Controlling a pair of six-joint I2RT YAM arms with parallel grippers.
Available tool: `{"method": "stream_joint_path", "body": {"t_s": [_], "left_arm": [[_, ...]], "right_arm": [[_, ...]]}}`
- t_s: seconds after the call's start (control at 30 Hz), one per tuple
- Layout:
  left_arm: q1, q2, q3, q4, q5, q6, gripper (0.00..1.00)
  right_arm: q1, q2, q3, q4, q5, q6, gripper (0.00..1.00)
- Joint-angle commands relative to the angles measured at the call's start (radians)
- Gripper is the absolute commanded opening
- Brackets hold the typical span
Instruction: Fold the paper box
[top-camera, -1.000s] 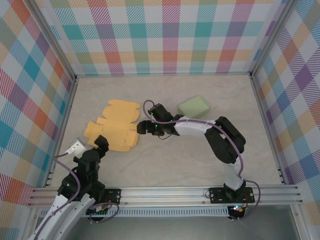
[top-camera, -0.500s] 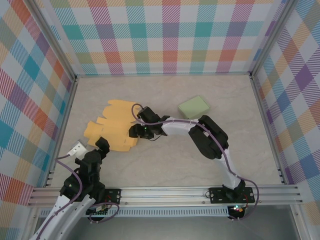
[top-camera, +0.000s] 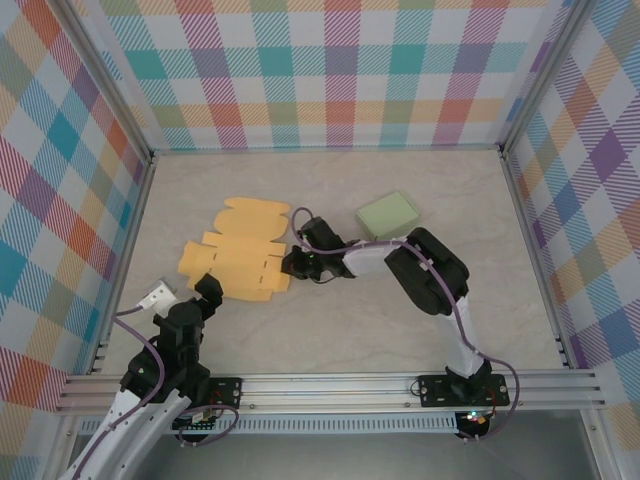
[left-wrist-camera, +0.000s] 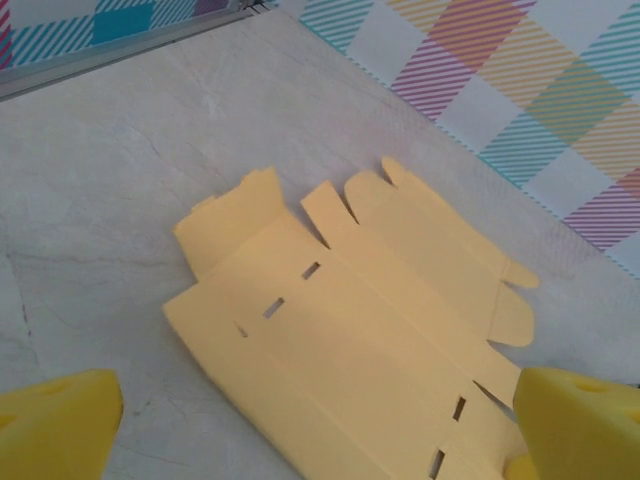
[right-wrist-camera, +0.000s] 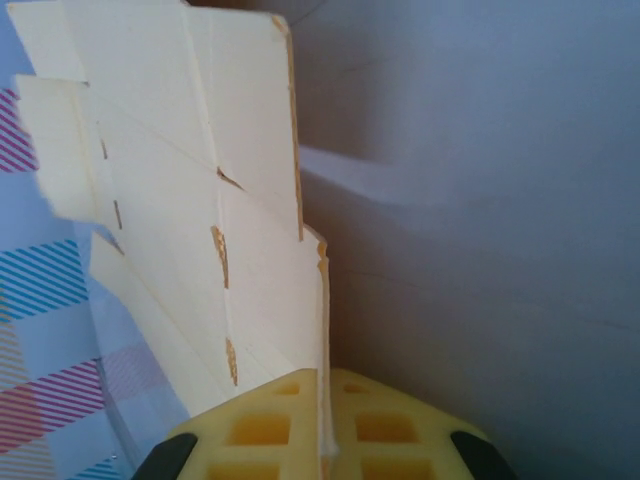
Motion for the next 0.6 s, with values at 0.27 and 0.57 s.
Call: {"method": "stream_joint_path", "body": {"t_s": [0.27,0.57], "left_arm": [[0.01,0.156,-0.011,0.23,0.172,0.043,1.0],[0.01,0.415,-0.014,0.476,0.391,-0.083,1.0]], "right_arm": [[-0.075,-0.171,-0.4,0.653,0.067,0.361,0.0],[-0.076,-0.109,-0.492,0.983,0.076,0.51,0.0]]}}
